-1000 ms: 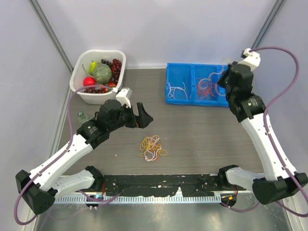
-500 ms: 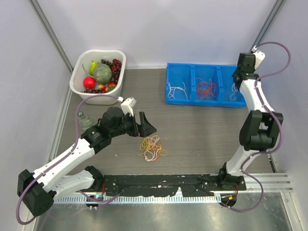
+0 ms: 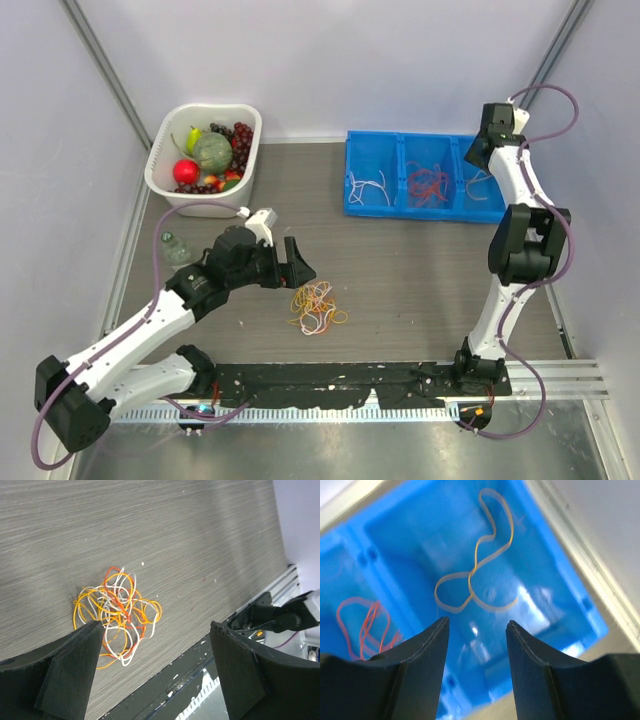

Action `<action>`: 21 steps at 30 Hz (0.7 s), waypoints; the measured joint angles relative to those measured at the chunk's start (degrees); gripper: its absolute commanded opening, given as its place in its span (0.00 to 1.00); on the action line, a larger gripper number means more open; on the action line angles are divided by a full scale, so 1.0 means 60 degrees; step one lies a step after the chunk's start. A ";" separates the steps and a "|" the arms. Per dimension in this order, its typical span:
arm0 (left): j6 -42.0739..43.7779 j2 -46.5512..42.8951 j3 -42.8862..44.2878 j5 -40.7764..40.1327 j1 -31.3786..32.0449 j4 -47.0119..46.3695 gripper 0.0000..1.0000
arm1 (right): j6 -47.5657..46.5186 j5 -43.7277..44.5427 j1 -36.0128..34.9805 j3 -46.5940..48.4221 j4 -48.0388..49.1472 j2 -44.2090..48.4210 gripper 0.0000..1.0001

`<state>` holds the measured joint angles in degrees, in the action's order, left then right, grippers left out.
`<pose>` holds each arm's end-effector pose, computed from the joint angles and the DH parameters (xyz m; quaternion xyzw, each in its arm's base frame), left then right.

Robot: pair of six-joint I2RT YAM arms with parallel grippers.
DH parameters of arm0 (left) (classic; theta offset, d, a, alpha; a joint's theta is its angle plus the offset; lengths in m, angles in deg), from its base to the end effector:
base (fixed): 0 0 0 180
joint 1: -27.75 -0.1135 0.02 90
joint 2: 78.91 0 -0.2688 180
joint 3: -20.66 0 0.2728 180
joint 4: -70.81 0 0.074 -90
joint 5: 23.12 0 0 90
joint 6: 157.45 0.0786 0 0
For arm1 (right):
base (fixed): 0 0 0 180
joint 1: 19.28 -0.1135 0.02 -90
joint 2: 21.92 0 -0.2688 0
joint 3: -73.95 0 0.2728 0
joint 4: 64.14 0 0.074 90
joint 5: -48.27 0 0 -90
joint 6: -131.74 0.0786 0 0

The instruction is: Untangle the cables

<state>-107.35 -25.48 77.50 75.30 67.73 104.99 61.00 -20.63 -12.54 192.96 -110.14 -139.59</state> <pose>0.1938 -0.1775 0.2680 0.0369 0.8670 -0.3653 0.3369 0.5154 -0.0894 0.2544 0.2728 0.8680 -0.1266 0.3951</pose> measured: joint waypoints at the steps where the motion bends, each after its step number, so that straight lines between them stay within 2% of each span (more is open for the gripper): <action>1: -0.0029 0.0106 -0.0033 -0.0051 0.0000 0.0015 0.84 | 0.0124 -0.0182 -0.0055 -0.0474 0.0084 0.0382 0.54; 3: -0.0066 0.0433 -0.0106 -0.0084 0.0000 -0.0004 0.77 | 0.0284 -0.0455 -0.0262 -0.1614 0.0208 0.1293 0.54; 6: -0.0135 0.1271 -0.0284 -0.0033 0.0000 -0.0069 0.67 | 0.0342 -0.1009 -0.1235 -0.3595 0.0441 0.2936 0.54; 9: -0.0288 0.2120 -0.0419 0.0117 0.0000 -0.0189 0.51 | 0.0364 -0.2186 -0.3202 -0.5431 0.1111 0.4415 0.53; 11: -0.0386 0.2663 -0.0426 0.0251 0.0000 -0.0324 0.43 | 0.0506 -0.3024 -0.4768 -0.6765 0.1836 0.5191 0.52; 13: -0.0514 0.3089 -0.0430 0.0408 0.0004 -0.0466 0.42 | 0.0743 -0.3789 -0.6189 -0.8069 0.2371 0.5796 0.52; 16: -0.0721 0.3439 -0.0521 0.0543 0.0142 -0.0641 0.43 | 0.1096 -0.4539 -0.7668 -0.9500 0.2900 0.6353 0.52; 21: -0.1129 0.3464 -0.0878 0.0517 0.0871 -0.0783 0.39 | 0.1978 -0.5566 -0.8517 -1.1107 0.4776 0.6961 0.52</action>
<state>-114.13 -4.69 72.24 78.41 72.96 100.29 72.87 -54.02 -63.64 126.32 -81.49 -97.82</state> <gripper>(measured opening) 0.423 0.522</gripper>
